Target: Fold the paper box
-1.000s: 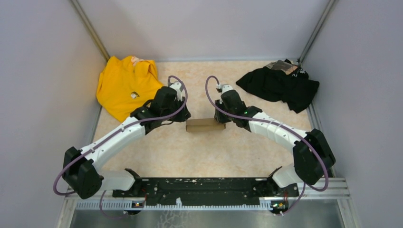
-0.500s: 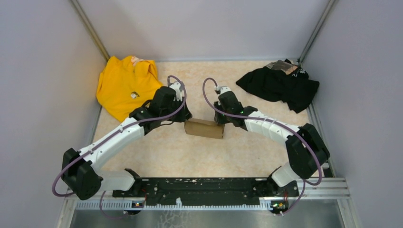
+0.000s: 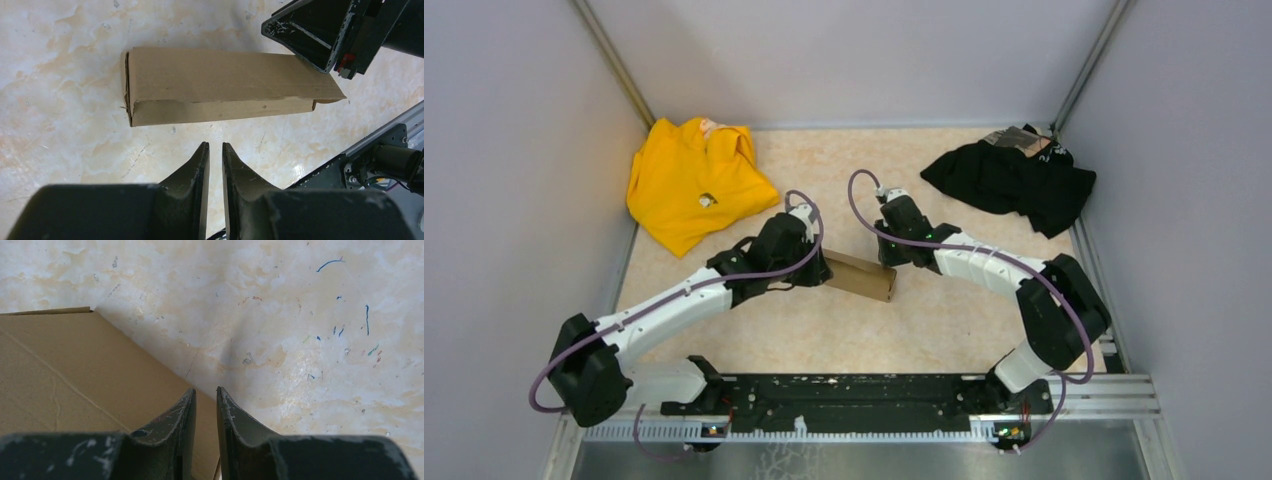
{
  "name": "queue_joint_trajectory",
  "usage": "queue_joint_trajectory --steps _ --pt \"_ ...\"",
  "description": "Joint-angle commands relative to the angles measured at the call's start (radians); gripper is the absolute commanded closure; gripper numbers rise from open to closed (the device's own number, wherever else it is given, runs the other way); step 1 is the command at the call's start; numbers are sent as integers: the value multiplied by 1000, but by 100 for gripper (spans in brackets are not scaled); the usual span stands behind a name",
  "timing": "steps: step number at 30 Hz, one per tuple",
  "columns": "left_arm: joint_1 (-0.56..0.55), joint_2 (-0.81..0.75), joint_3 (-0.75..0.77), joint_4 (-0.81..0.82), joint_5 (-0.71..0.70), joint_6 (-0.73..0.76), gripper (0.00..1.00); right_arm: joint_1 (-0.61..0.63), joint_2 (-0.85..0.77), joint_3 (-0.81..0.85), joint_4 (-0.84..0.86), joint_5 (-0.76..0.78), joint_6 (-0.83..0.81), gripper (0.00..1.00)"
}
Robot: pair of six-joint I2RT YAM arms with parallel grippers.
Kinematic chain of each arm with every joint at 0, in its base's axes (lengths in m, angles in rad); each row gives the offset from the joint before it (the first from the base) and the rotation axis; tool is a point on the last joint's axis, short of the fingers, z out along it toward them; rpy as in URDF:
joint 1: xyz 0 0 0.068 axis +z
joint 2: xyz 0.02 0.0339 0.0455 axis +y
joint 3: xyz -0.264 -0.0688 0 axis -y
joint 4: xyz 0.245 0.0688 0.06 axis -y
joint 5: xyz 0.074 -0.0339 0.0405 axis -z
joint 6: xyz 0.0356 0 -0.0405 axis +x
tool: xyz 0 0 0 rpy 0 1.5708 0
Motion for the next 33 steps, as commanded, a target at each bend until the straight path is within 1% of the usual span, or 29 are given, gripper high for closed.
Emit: queue_joint_trajectory --steps 1,5,9,15,17,23,25,28,33 --pt "-19 -12 -17 53 -60 -37 80 14 17 28 26 25 13 78" --pt "-24 -38 -1 40 -76 -34 80 13 -20 36 23 45 -26 72" --pt "-27 -60 25 -14 -76 -28 80 10 -102 41 35 30 -90 71" --pt "-37 -117 -28 -26 -80 -74 80 11 -195 46 44 -24 -170 72" --pt "-44 -117 -41 -27 -79 -87 80 11 -210 48 50 -69 -189 73" --pt "-78 -86 -87 -9 -87 -130 83 14 -185 73 35 -254 -235 76" --pt "-95 -87 -101 -6 -113 -149 84 19 -184 67 49 -278 -237 76" --pt "-109 -92 -124 12 -127 -166 85 28 -177 64 63 -314 -238 76" --pt "-111 -45 -161 63 -164 -177 85 47 -145 76 69 -344 -247 77"
